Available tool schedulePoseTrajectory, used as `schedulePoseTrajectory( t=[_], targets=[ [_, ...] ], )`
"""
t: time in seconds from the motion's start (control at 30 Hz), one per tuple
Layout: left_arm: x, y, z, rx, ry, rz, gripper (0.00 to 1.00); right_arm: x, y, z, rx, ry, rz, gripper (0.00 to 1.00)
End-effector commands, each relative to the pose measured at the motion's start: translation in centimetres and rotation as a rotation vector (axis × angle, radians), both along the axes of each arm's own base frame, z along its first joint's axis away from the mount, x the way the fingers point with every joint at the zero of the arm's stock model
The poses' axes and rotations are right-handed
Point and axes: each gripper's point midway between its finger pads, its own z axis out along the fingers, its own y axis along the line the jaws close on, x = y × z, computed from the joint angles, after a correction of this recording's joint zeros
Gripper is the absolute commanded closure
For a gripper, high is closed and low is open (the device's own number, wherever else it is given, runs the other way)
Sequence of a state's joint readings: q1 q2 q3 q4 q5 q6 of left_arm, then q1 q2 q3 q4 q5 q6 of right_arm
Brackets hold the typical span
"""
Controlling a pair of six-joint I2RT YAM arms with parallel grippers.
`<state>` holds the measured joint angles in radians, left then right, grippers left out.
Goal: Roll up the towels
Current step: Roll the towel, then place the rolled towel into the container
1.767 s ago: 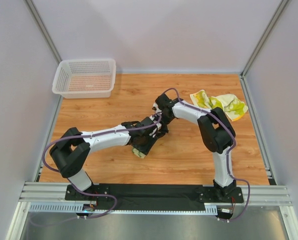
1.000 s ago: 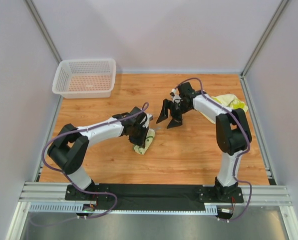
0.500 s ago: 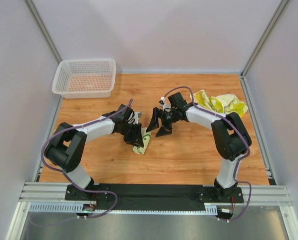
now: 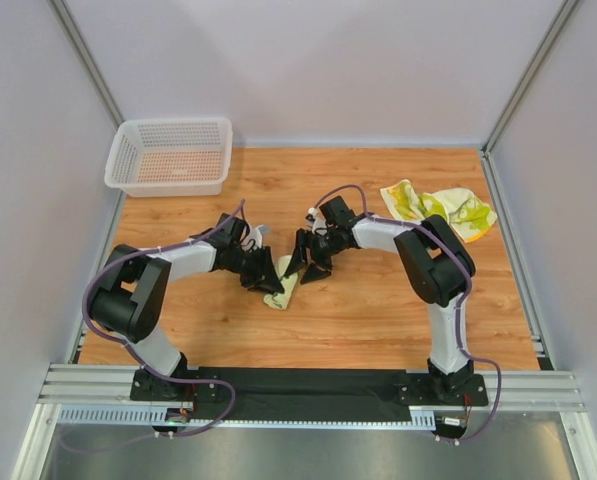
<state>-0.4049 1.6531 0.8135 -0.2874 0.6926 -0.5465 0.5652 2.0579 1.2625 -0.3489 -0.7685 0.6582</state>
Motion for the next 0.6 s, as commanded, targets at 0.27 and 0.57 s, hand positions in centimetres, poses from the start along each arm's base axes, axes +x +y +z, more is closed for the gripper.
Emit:
schedulePoseTrajectory(
  t=[0.27, 0.57],
  targets=[
    [-0.1, 0.9, -1.0, -0.041, 0.064, 0.042, 0.59, 1.4, 3.0, -0.2, 0.026, -0.113, 0.022, 0.73],
    [2.1, 2.7, 2.1, 0.116, -0.056, 0.02, 0.39, 1.8, 2.3, -1.1, -0.073, -0.09, 0.034, 0.92]
  ],
)
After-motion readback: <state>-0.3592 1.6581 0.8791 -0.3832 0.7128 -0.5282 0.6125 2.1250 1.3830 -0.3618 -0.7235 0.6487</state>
